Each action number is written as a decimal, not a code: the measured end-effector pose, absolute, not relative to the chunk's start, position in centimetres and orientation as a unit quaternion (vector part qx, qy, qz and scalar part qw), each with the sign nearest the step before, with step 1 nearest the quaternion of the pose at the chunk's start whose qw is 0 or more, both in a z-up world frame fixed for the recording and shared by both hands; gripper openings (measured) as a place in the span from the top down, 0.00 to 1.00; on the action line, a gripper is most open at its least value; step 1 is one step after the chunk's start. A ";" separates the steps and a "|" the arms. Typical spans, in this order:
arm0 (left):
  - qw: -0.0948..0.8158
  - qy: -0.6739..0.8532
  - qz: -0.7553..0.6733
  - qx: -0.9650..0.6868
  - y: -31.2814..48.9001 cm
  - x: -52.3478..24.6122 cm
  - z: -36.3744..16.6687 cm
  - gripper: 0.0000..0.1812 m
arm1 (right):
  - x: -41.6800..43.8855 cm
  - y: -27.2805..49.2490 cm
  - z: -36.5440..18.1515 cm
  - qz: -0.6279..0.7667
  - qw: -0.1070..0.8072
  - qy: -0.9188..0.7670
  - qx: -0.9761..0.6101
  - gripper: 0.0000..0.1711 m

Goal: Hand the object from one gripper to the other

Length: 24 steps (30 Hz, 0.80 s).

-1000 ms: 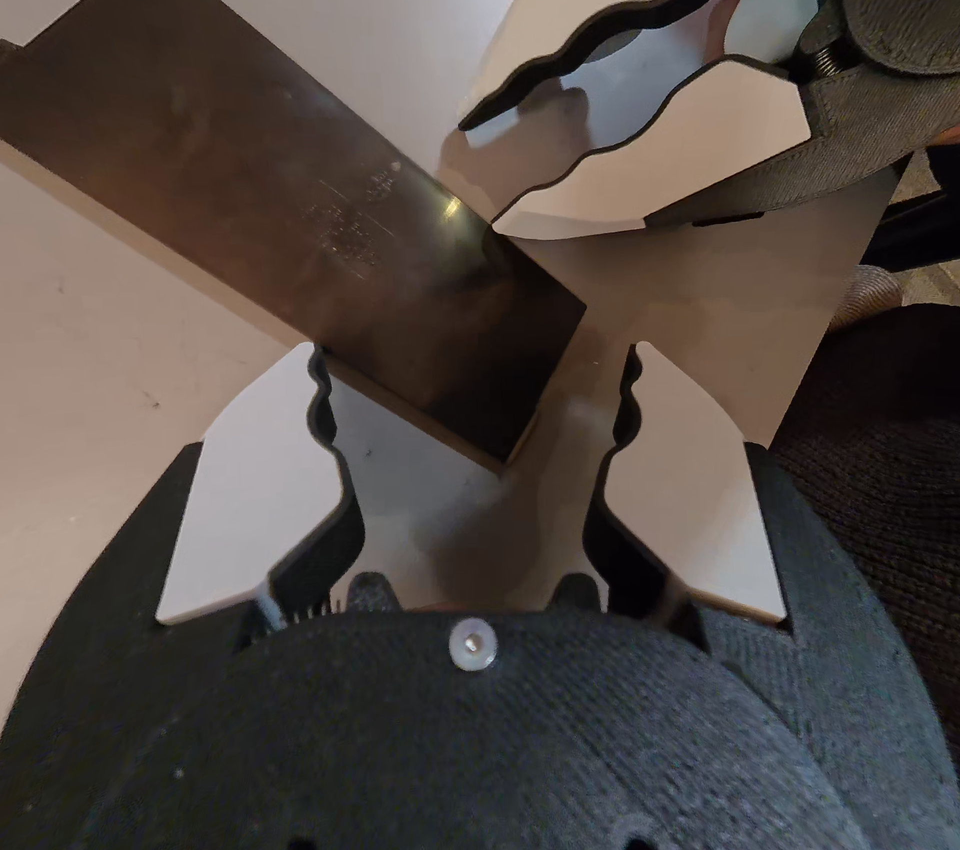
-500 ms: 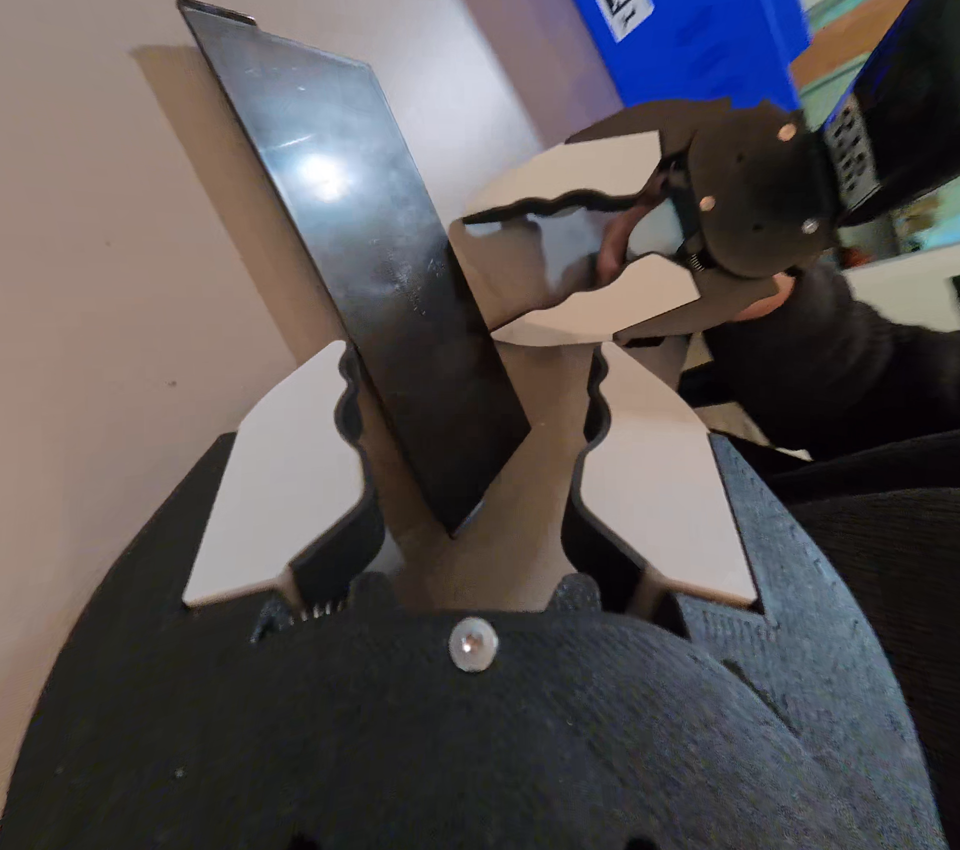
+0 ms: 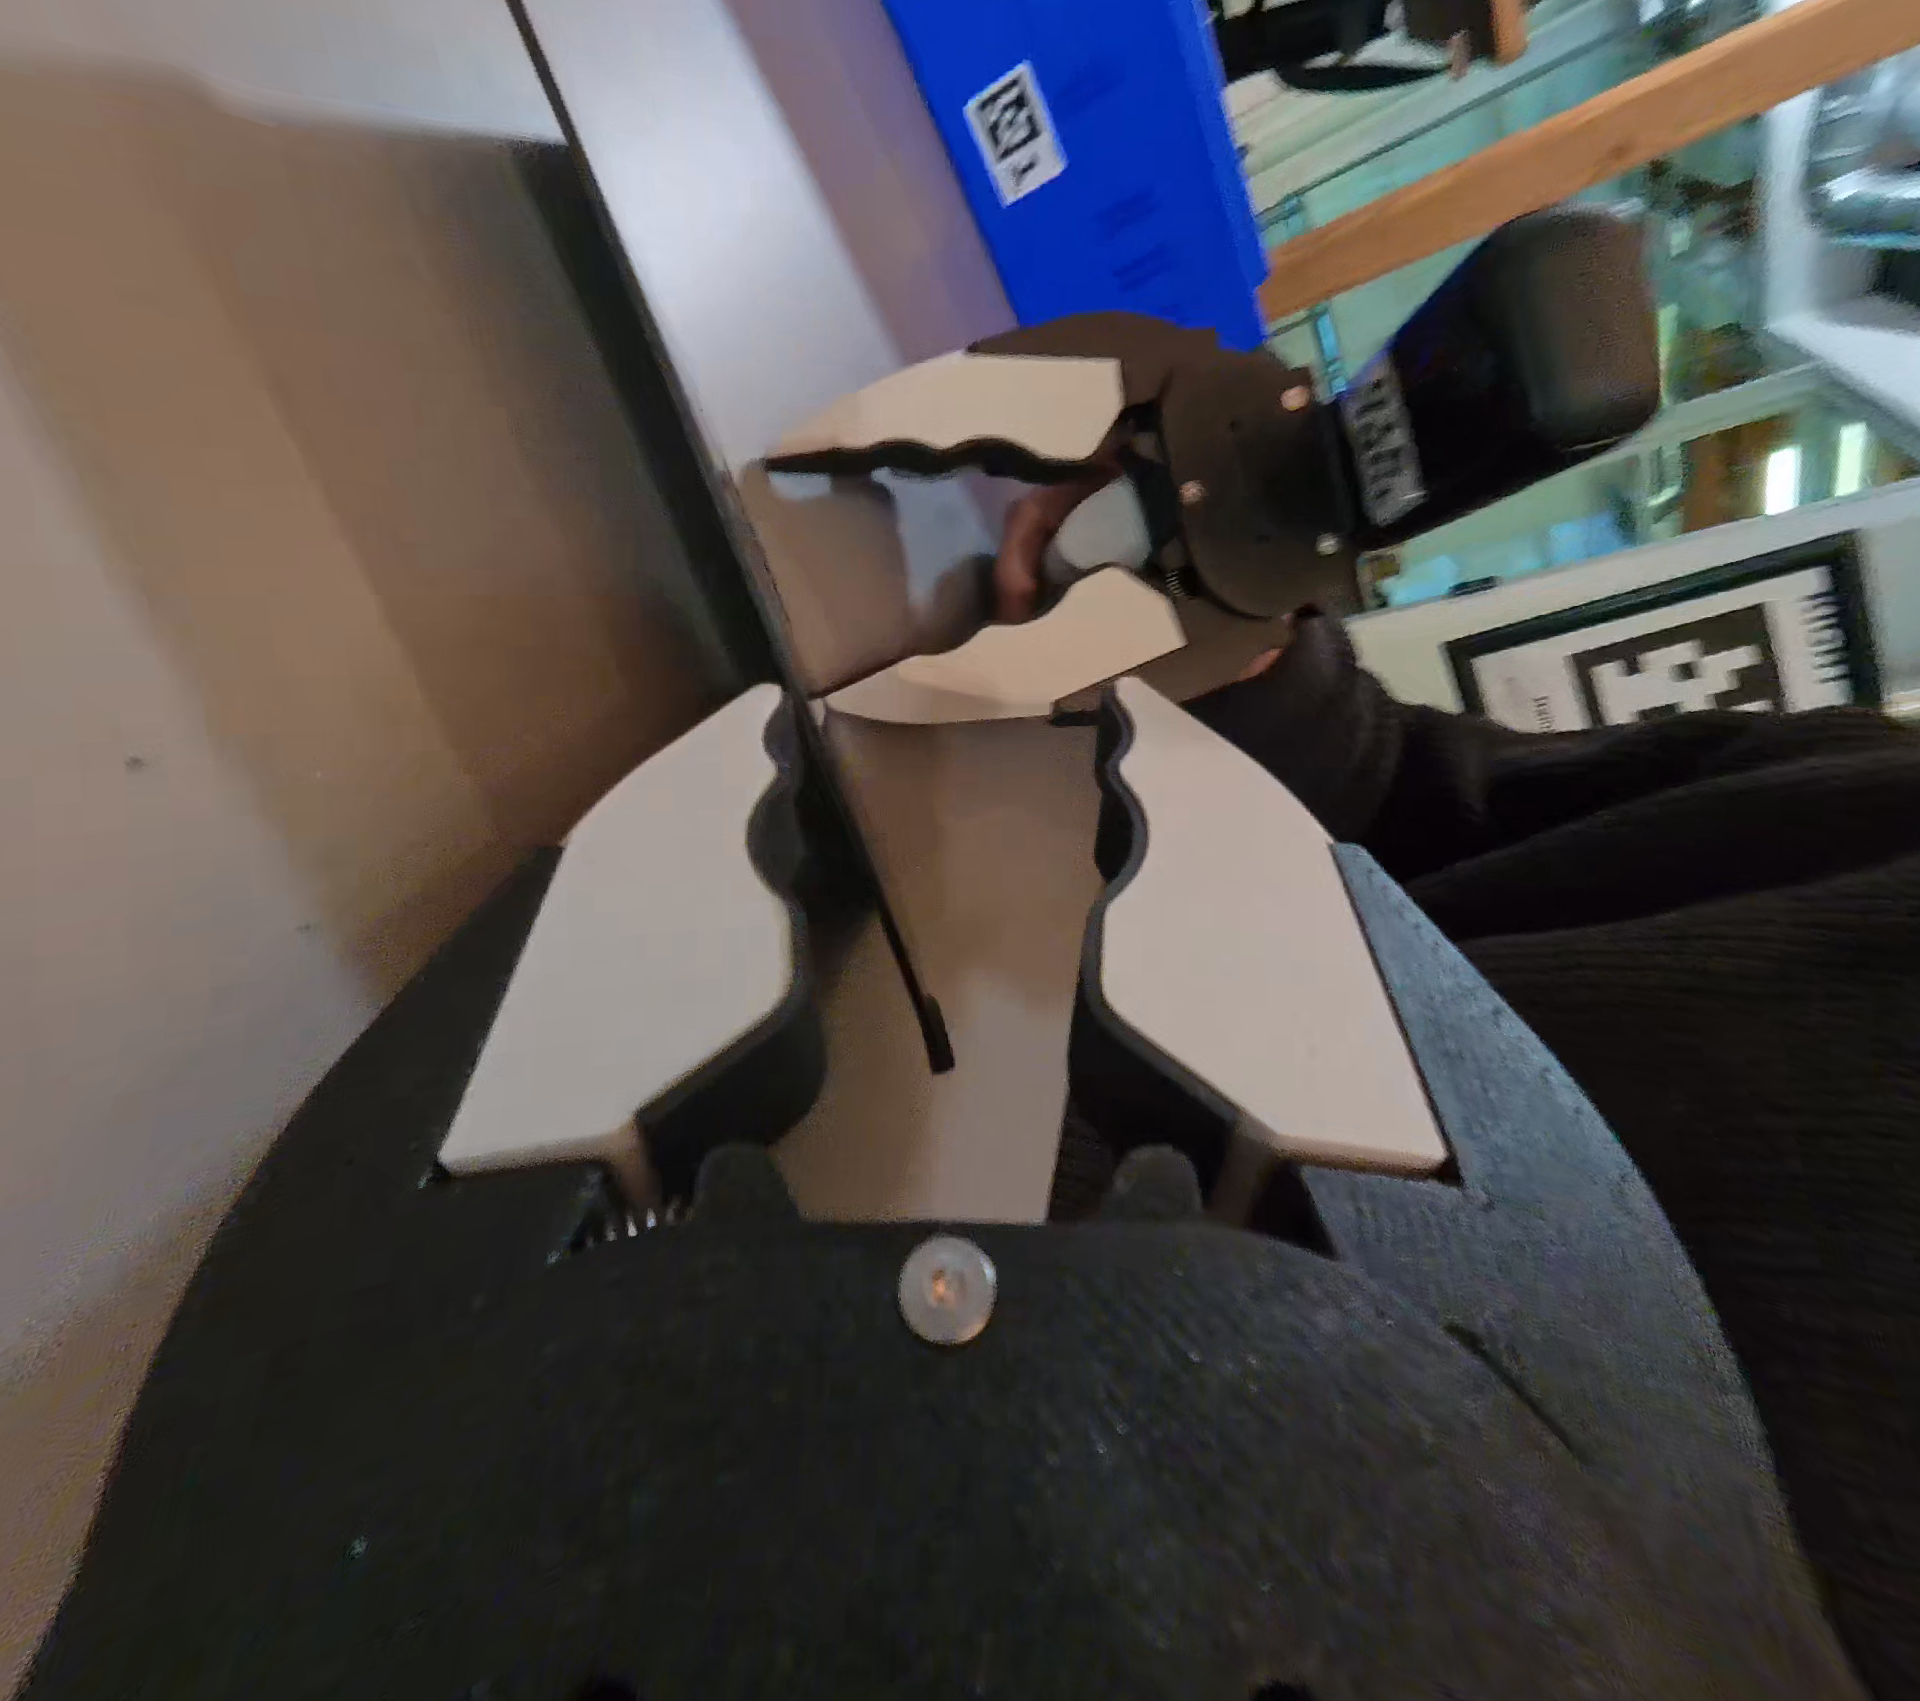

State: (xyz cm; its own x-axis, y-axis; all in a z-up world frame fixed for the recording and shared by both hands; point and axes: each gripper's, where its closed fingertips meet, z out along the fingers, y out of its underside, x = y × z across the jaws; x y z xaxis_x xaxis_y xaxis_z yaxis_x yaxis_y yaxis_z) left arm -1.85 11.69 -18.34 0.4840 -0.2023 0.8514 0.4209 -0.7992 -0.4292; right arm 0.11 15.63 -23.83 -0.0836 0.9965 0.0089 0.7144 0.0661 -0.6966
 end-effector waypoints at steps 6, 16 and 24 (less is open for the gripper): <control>0.298 -0.009 -0.442 -0.846 11.5 0.6 -20.1 0.70 | 0.1 15.5 -23.8 0.274 0.258 -0.684 -0.625 0.67; 0.318 0.016 -0.387 -0.866 11.9 -0.1 -21.3 0.93 | 0.1 15.5 -23.8 0.277 0.256 -0.685 -0.624 0.66; 0.372 -0.012 -0.417 -0.829 12.6 -1.3 -19.1 0.99 | 0.1 15.6 -23.8 0.273 0.260 -0.683 -0.626 0.67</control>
